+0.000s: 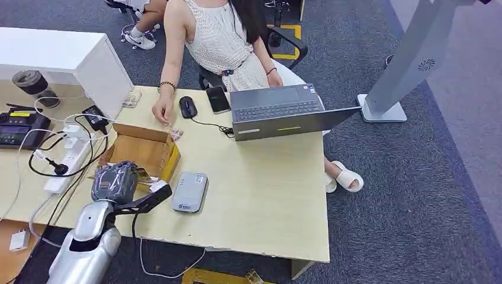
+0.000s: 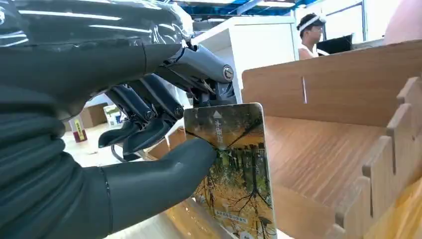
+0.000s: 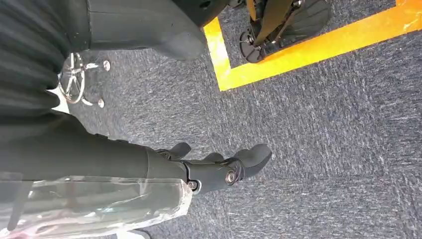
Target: Pass the card to the sensor for recognition and then transmit it.
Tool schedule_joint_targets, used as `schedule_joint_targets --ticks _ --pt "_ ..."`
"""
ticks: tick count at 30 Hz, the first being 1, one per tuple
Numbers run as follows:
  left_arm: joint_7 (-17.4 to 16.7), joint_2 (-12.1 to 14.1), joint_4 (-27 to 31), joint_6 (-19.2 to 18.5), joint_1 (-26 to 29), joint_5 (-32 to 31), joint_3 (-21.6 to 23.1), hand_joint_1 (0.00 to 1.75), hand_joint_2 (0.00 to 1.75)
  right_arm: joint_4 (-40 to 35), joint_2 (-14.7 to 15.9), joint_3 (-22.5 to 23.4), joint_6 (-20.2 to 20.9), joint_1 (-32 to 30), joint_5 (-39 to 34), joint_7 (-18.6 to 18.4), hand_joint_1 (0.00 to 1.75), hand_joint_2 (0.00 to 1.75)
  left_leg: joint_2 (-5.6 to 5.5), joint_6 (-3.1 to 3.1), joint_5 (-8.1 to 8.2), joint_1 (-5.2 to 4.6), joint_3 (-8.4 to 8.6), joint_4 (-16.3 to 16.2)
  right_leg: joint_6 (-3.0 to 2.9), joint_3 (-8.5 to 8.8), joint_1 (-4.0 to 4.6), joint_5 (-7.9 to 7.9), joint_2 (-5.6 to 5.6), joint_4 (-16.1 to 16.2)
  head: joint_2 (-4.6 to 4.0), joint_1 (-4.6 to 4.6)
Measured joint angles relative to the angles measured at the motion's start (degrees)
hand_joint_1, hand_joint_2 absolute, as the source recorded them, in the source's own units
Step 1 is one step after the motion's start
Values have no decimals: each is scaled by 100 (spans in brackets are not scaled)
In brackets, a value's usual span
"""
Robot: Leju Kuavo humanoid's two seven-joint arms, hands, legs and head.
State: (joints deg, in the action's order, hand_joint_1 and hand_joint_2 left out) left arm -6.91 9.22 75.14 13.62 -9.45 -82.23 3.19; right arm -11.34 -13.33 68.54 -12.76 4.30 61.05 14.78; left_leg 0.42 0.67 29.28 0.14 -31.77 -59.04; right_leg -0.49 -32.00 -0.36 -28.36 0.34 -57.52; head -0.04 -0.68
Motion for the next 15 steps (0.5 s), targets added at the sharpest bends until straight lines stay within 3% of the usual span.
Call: schedule_joint_targets --ticks 10,15 --pt "28 4 -24 -15 -524 -98 -2 175 175 0 0 -37 0 1 96 0 0 175 -3 0 -3 0 0 -2 0 0 0 1 -2 0 0 0" --pt "9 81 -254 -57 -1154 -195 0 175 175 0 2 -87 39 3 160 -13 0 175 -5 -2 -5 1 0 -3 -2 0 1 3 -3 -2 0 0"
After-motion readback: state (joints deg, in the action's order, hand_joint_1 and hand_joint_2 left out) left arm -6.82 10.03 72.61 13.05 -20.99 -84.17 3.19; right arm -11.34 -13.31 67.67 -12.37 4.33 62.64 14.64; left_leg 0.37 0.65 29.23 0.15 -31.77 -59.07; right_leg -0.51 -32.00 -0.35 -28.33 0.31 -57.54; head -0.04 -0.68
